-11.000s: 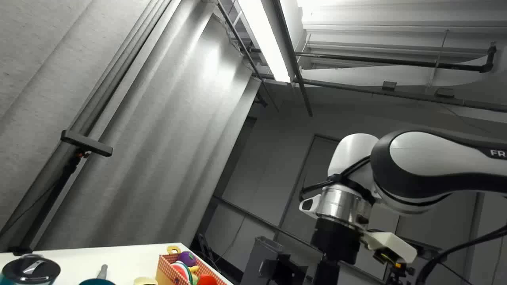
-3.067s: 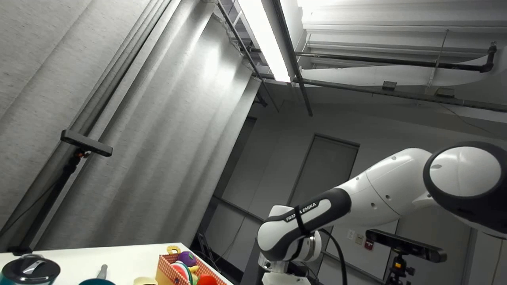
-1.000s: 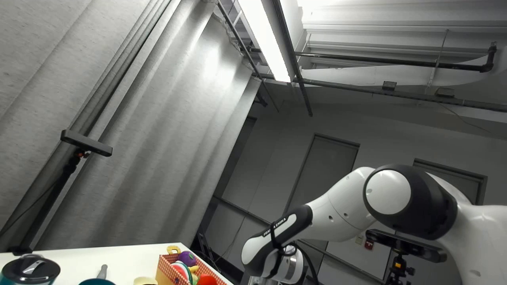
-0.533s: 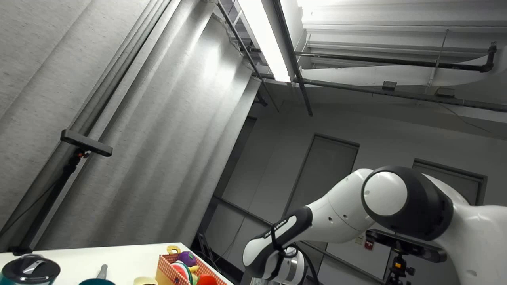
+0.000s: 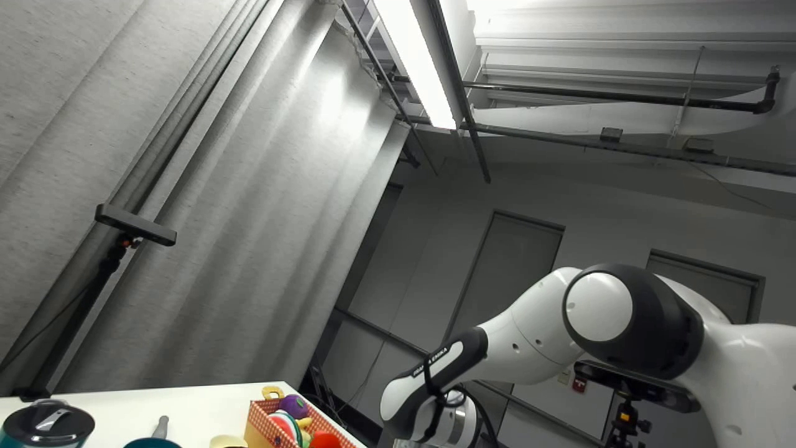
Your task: Put the toy burger in the black pot
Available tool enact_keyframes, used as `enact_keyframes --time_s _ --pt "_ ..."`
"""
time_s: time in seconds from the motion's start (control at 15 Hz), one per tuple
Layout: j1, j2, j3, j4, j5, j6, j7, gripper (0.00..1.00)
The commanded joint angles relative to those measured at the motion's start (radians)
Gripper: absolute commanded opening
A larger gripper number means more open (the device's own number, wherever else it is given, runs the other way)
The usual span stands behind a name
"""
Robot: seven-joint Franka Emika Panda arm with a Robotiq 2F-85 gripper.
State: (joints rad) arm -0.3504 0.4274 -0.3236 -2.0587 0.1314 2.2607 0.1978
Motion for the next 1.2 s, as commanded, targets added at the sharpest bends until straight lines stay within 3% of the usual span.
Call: enact_keyframes --time_s 0.0,0.07,0.13,1.13 --pt "-0.019 0.025 0.010 0.029 0.027 0.011 -0.020 0.55" --pt "-0.019 0.026 0.010 0.030 0.027 0.011 -0.019 0.45" --pt "-0.018 0.024 0.010 0.031 0.026 0.012 -0.019 0.44" --pt "0.065 -0.139 0.000 -0.022 -0.073 -0.026 0.043 0.44"
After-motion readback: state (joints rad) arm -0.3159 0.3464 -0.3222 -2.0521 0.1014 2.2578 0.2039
